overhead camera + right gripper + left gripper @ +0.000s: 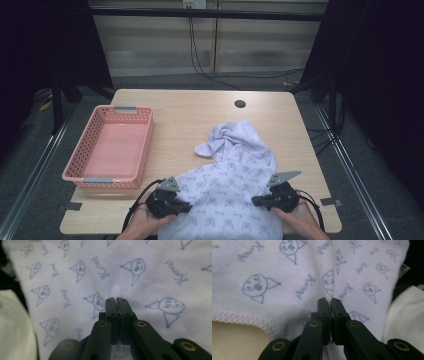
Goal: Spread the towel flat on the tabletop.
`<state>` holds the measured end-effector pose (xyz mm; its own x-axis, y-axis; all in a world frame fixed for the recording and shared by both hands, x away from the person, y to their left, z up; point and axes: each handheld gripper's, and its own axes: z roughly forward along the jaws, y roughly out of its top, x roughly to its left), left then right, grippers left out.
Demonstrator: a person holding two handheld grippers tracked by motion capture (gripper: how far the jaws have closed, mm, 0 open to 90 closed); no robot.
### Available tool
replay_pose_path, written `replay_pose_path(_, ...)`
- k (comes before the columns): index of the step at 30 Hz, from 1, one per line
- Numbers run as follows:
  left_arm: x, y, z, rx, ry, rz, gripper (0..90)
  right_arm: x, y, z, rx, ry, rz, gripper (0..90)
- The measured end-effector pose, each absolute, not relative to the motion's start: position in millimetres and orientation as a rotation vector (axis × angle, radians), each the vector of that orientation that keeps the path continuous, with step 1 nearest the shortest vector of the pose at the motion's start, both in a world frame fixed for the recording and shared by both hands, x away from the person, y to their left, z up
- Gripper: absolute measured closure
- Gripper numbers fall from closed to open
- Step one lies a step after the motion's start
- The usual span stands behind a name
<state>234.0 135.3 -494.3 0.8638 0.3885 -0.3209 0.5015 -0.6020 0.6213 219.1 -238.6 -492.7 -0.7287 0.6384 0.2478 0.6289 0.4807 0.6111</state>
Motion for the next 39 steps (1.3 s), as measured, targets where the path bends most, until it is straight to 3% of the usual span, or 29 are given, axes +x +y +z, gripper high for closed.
replay_pose_path(3,204,144,-489,2.237,0.616,-0.273,86.7,194,-239,-492,1.147,2.785,1.138,87.5)
replay_pose_path(4,201,147,-479,2.166,0.607,-0.288,85.2,190,-238,-492,1.136,2.808,1.155,81.0)
replay_pose_path(7,206,144,-458,2.089,0.597,-0.225,66.2,185,-241,-483,1.13,2.734,1.253,62.6)
replay_pose_path(8,206,144,-458,2.089,0.597,-0.225,64.0,185,-241,-483,1.13,2.734,1.253,62.6)
replay_pose_path(9,224,137,-455,2.101,0.621,-0.158,61.6,195,-245,-475,1.147,2.652,1.298,59.2)
replay_pose_path(12,246,130,-458,2.088,0.635,-0.15,58.2,211,-248,-470,1.141,2.584,1.291,58.0)
replay_pose_path(14,274,119,-470,2.121,0.697,-0.126,55.1,240,-251,-467,1.16,2.523,1.253,59.1)
replay_pose_path(18,287,112,-482,2.155,0.721,-0.048,49.9,270,-251,-468,1.19,2.477,1.18,56.0)
replay_pose_path(21,295,109,-491,2.158,0.769,-0.102,43.1,295,-250,-479,1.24,2.474,1.153,51.9)
replay_pose_path(23,294,107,-495,2.178,0.753,-0.099,44.3,306,-246,-489,1.274,2.474,1.12,49.6)
replay_pose_path(24,293,106,-497,2.194,0.744,-0.117,49.5,310,-245,-494,1.279,2.475,1.095,47.9)
replay_pose_path(25,291,105,-500,2.199,0.72,-0.12,62.4,311,-242,-498,1.276,2.47,1.077,47.7)
replay_pose_path(26,287,104,-499,2.223,0.688,-0.117,81.8,312,-240,-499,1.264,2.458,1.086,51.6)
replay_pose_path(29,281,106,-492,2.191,0.652,-0.135,84.8,311,-240,-499,1.242,2.414,1.009,74.3)
replay_pose_path(30,276,108,-488,2.162,0.619,-0.165,84.8,311,-240,-499,1.242,2.414,1.009,74.3)
replay_pose_path(31,263,113,-476,2.114,0.567,-0.188,84.9,312,-246,-499,1.274,2.402,1.006,85.8)
replay_pose_path(39,211,128,-461,2.108,0.391,-0.346,84.5,310,-269,-497,1.361,2.369,1.0,88.7)
